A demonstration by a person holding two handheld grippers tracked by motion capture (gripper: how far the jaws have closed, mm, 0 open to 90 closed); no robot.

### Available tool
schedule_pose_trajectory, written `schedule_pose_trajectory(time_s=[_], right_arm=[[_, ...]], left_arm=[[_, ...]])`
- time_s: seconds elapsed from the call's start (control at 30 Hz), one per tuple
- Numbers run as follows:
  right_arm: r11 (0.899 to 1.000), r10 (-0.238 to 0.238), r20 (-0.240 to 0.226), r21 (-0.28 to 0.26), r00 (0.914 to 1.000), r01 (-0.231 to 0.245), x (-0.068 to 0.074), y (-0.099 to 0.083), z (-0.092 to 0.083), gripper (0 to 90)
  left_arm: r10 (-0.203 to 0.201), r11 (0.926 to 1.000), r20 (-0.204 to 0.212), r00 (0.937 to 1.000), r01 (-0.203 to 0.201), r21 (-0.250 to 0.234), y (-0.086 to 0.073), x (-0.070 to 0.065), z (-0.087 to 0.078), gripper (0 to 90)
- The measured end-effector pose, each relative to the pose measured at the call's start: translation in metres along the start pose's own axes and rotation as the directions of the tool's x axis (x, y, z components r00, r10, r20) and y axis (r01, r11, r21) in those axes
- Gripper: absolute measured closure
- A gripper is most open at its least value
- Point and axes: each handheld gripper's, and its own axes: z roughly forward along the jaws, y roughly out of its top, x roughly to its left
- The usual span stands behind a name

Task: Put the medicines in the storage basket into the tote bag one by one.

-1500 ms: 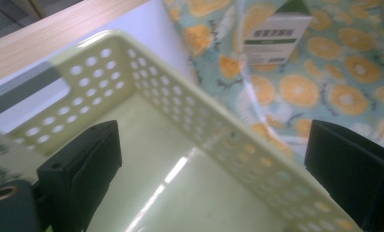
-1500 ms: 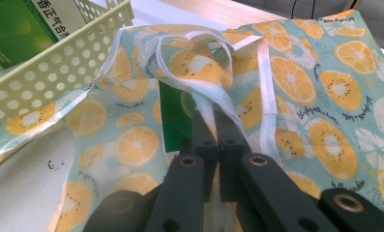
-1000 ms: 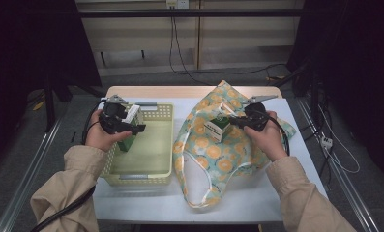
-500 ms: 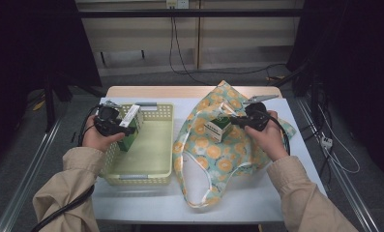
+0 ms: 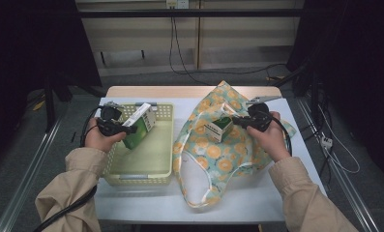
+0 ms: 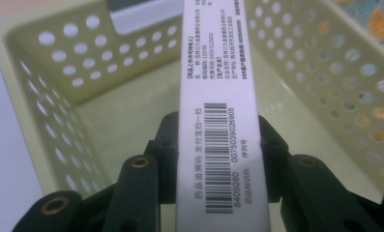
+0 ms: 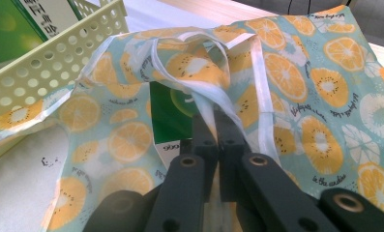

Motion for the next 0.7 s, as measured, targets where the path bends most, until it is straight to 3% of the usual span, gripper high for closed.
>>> schedule_pose_trajectory(time_s=[0.13,0.23,0.37,0.5,0.7], right_arm=[[1.000,0.001,0.000,-0.002,1.0000,-0.001,0.000,0.000,0.000,89.9],[1.000,0.002,0.000,-0.004,1.0000,-0.002,0.000,0.000,-0.001,89.9],[1.000,-0.001,-0.003,-0.001,1.0000,0.001,0.001,0.000,0.000,89.9],[1.000,0.002,-0.001,-0.001,1.0000,-0.002,0.000,0.000,0.000,89.9],[1.000,0.002,0.001,-0.004,1.0000,-0.002,-0.001,0.001,-0.002,89.9]], left_arm=[[0.036,0.9991,0.059,0.9976,-0.035,-0.025,0.013,-0.016,-0.010,62.5],[0.083,0.9958,0.095,0.9920,-0.078,-0.048,0.023,-0.032,-0.017,62.5],[0.160,0.9862,0.133,0.9781,-0.153,-0.064,0.036,-0.053,-0.024,62.5],[0.202,0.9788,0.169,0.9648,-0.192,-0.071,0.045,-0.072,-0.026,62.5],[0.225,0.9738,0.228,0.9474,-0.211,-0.085,0.050,-0.091,-0.026,62.5]])
